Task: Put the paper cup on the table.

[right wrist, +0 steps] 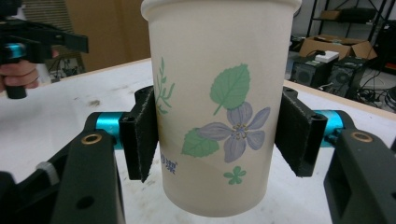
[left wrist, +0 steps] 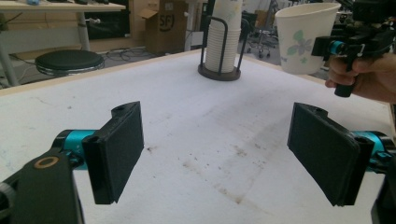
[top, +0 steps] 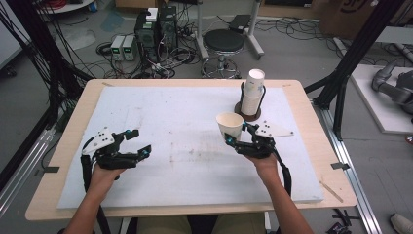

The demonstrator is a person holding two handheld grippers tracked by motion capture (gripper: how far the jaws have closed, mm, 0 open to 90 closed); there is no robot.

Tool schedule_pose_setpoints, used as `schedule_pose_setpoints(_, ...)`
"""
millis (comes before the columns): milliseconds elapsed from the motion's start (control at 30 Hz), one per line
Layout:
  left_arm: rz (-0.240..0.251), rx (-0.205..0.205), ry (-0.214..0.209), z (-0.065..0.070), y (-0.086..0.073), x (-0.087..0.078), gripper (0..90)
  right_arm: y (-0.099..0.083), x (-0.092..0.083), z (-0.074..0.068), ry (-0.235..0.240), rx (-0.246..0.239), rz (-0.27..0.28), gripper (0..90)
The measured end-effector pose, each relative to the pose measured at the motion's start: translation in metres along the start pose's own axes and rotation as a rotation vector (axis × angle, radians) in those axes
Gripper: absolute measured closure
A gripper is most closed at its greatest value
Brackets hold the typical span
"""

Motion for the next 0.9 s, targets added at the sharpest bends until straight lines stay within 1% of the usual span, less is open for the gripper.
schedule_pose_setpoints(133,0.004,0.003,0.013,-0.002,-0.002,-0.002,18.5,-0.006,0.017,0.005,-0.027,0.007,-0.021,37.9)
schedule_pose_setpoints(200,-0.001,0.004,0.015,-0.003,-0.003,-0.003,18.5,-0.011,0.026,0.006,-0.040,0.008,-0.045,37.8)
schedule_pose_setpoints(300,0.005,0.002,0.017,-0.003,-0.003,-0.004,18.5,-0.019,0.037,0.008,-0.054,0.006,-0.082,37.8)
schedule_pose_setpoints(400,0.008,0.001,0.020,-0.004,-0.003,-0.004,18.5,-0.028,0.046,0.010,-0.062,0.025,-0.116,37.9)
schedule_pose_setpoints(500,0.009,0.000,0.023,-0.005,-0.004,-0.005,18.6,-0.035,0.052,0.012,-0.080,0.031,-0.142,37.9)
schedule_pose_setpoints(533,0.008,0.000,0.024,-0.005,-0.004,-0.005,18.6,-0.038,0.054,0.012,-0.084,0.035,-0.159,37.8)
schedule_pose_setpoints(600,0.005,0.001,0.025,-0.006,-0.005,-0.005,18.6,-0.041,0.056,0.012,-0.078,0.046,-0.172,37.9)
schedule_pose_setpoints(667,0.001,0.000,0.025,-0.006,-0.006,-0.005,18.6,-0.046,0.058,0.012,-0.080,0.056,-0.206,37.9)
schedule_pose_setpoints(700,0.000,0.000,0.025,-0.006,-0.006,-0.004,18.6,-0.048,0.058,0.011,-0.072,0.062,-0.217,37.9)
schedule_pose_setpoints(733,-0.001,0.000,0.026,-0.007,-0.006,-0.004,18.6,-0.051,0.059,0.011,-0.072,0.065,-0.232,37.9)
schedule_pose_setpoints(767,-0.002,0.000,0.028,-0.007,-0.006,-0.004,18.6,-0.052,0.060,0.011,-0.073,0.057,-0.238,37.9)
schedule_pose_setpoints(900,-0.005,-0.001,0.027,-0.007,-0.007,-0.005,18.7,-0.059,0.061,0.012,-0.078,0.070,-0.283,37.8)
Point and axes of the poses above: each handheld gripper's, and its own axes: x roughly forward along the jaws, y roughly out of its top, z roughly to its right, the point moved 9 cm from there along x, roughly forward along the jaws, and after that the axes turned 4 degrees about z, right-handed, at the moved point
